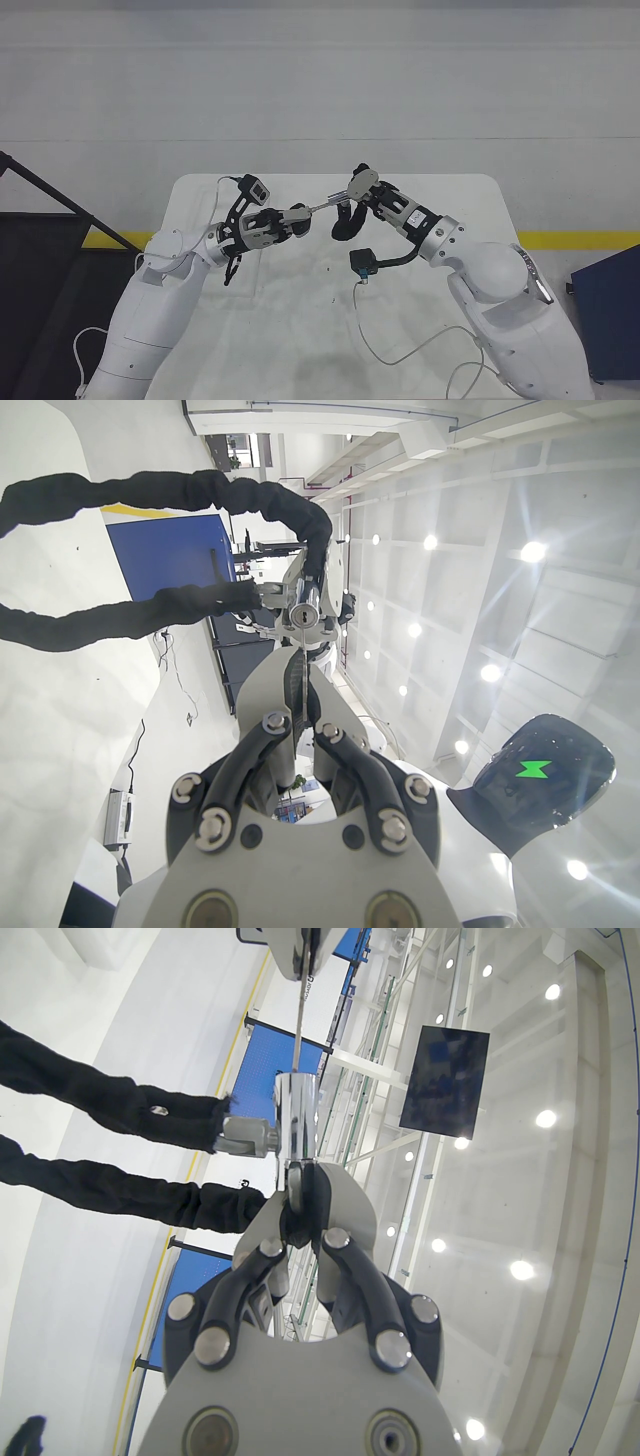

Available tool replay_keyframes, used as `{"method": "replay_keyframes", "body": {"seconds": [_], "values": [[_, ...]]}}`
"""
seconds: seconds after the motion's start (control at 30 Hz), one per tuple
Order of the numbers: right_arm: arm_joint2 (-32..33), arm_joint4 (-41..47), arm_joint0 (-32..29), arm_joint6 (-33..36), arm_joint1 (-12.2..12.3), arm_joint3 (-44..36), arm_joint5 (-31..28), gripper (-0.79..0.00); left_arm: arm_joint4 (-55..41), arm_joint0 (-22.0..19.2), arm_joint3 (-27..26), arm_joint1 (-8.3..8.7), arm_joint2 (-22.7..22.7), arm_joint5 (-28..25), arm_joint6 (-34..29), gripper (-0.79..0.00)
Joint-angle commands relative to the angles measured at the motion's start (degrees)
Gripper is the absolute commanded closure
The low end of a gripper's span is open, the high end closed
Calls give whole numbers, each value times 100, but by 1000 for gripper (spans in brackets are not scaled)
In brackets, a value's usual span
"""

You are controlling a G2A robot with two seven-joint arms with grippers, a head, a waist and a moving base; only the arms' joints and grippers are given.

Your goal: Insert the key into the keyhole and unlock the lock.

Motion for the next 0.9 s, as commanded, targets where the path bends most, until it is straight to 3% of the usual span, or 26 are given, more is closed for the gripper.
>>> {"method": "replay_keyframes", "body": {"seconds": [0.0,0.87], "values": [[0,0,0,0,0,0,0,0,1,2,1,5,-3,-7,0,0],[0,0,0,0,0,0,0,0,-16,-70,67,33,81,-88,50,0]]}}
